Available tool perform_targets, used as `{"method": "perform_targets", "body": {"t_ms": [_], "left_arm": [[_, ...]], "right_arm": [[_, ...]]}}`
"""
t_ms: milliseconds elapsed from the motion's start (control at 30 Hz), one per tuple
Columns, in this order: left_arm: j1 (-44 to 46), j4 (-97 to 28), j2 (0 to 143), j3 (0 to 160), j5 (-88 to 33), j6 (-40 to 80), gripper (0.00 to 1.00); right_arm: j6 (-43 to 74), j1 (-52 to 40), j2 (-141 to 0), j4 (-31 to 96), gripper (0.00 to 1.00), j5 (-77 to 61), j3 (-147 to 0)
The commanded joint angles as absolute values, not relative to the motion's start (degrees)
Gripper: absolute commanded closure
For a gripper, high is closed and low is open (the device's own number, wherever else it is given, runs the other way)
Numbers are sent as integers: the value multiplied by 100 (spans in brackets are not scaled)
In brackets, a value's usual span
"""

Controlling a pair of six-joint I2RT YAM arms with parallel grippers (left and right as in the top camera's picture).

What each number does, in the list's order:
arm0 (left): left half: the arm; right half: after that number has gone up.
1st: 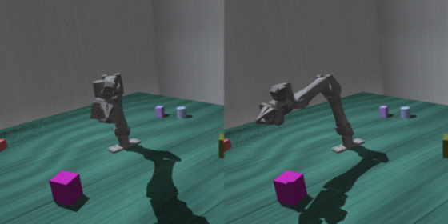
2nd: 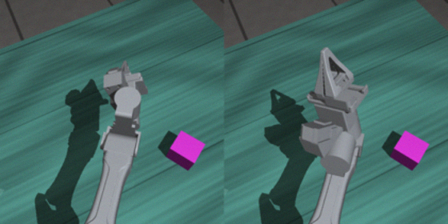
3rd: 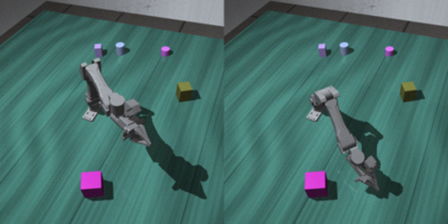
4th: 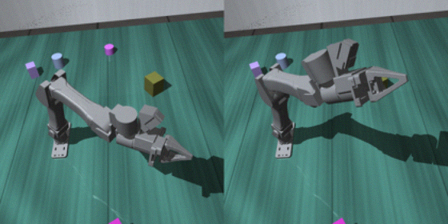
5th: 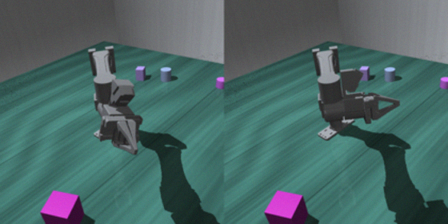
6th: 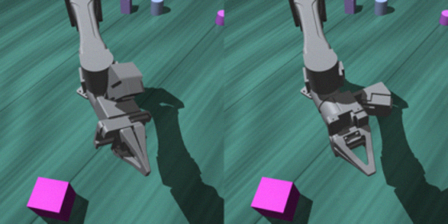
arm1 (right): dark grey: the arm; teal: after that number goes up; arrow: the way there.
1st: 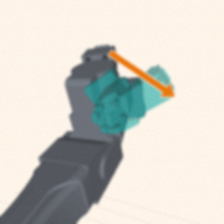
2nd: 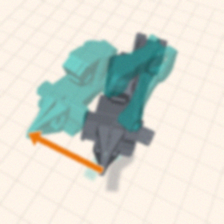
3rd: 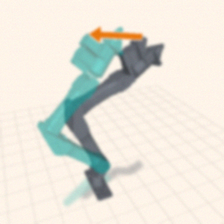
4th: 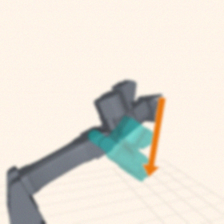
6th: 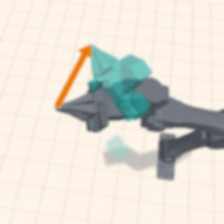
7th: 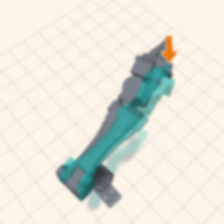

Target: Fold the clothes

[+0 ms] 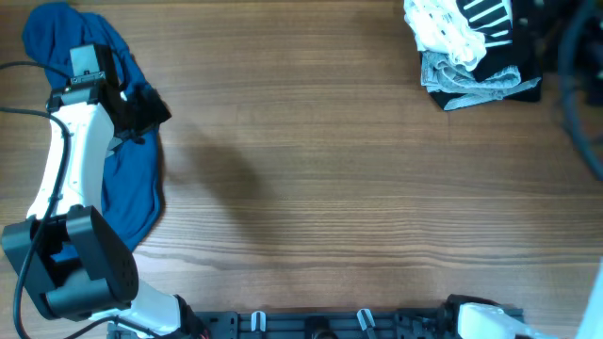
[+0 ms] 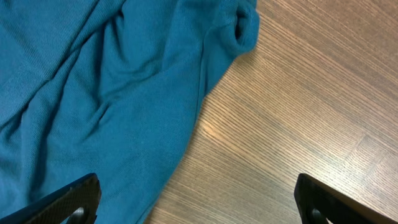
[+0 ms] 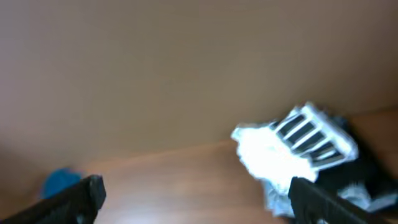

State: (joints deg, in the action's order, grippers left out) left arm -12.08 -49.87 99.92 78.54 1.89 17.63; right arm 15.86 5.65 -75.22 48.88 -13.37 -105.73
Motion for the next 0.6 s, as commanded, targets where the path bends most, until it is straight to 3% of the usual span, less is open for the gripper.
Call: {"method": "perform_targets", "body": {"t_ms": [0,133,267,400,567], "left_arm": [[-1216,-4969,10020,7898,246,1673,0],[-1216,-4969,10020,7898,246,1673,0],[-1216,-4969,10020,7898,246,1673,0],[-1216,-4969,10020,7898,246,1673,0],[-1216,-4969,10020,7898,246,1673,0]], "right_arm": [[1308,165,-6626,3566,0,51,-8543],[432,167,-5400,1247,0,-921,-5677],[150,167,-3966,-95,0,-1258,-3107],[172,167,-2471,-438,0,-1258,-1494],[320,167,-854,-316,0,-1258,-478]]}}
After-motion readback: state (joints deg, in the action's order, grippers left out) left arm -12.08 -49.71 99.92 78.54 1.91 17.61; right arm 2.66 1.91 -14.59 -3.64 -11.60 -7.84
